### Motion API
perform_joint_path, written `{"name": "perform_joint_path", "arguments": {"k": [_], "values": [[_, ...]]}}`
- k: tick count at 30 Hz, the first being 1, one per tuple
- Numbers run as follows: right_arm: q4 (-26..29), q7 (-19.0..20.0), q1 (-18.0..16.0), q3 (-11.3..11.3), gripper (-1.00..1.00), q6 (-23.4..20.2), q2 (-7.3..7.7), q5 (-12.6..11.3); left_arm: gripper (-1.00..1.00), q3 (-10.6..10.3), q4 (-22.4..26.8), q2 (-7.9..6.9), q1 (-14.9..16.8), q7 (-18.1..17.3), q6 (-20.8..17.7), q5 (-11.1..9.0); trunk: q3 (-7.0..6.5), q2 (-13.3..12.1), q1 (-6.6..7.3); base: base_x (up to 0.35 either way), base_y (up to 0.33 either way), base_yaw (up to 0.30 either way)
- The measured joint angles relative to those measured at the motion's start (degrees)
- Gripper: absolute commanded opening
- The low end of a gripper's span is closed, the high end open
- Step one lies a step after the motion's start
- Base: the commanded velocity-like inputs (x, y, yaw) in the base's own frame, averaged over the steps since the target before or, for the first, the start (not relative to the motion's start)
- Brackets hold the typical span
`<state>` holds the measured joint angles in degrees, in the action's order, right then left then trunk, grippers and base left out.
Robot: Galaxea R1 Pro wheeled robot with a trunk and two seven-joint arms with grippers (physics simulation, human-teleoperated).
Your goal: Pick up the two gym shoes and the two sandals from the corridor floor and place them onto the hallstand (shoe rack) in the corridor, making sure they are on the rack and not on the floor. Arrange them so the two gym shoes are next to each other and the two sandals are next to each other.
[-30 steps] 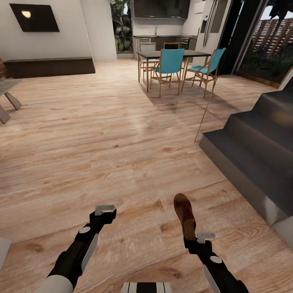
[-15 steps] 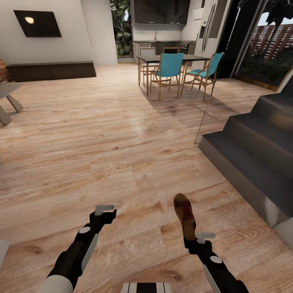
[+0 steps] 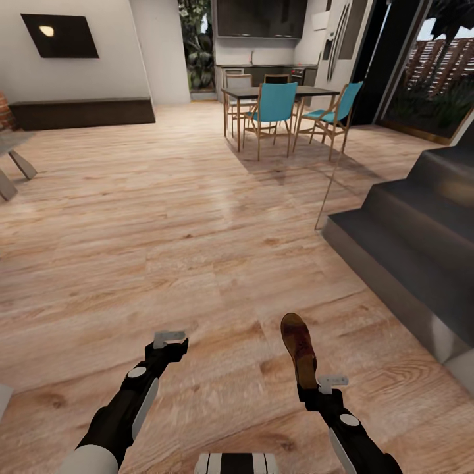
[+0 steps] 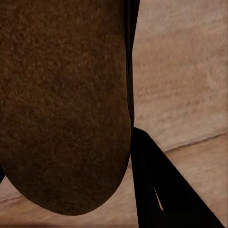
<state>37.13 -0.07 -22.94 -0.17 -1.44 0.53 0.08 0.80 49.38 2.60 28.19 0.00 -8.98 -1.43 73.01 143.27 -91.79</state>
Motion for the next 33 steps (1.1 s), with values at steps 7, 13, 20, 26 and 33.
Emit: {"name": "perform_joint_path", "arguments": {"k": [7,13,20,26,33], "values": [[0.0,0.0,0.0,0.0,-1.0,0.0,0.0,0.0,1.0,0.0,0.0,0.0,0.0,0.0,0.0,0.0,0.21,0.0,-0.02,0.0,0.0,0.0],[0.0,0.0,0.0,0.0,-1.0,0.0,0.0,0.0,1.0,0.0,0.0,0.0,0.0,0.0,0.0,0.0,0.65,0.0,-0.08,0.0,0.0,0.0],[0.0,0.0,0.0,0.0,-1.0,0.0,0.0,0.0,1.0,0.0,0.0,0.0,0.0,0.0,0.0,0.1,1.1,0.1,-0.13,0.0,0.0,0.0],[0.0,0.0,0.0,0.0,-1.0,0.0,0.0,0.0,1.0,0.0,0.0,0.0,0.0,0.0,0.0,0.1,1.1,0.1,-0.13,0.0,0.0,0.0],[0.0,0.0,0.0,0.0,-1.0,0.0,-0.02,-0.2,1.0,0.0,0.0,0.0,0.0,0.2,0.0,0.3,-0.01,0.0,0.01,0.0,0.0,0.0]]}}
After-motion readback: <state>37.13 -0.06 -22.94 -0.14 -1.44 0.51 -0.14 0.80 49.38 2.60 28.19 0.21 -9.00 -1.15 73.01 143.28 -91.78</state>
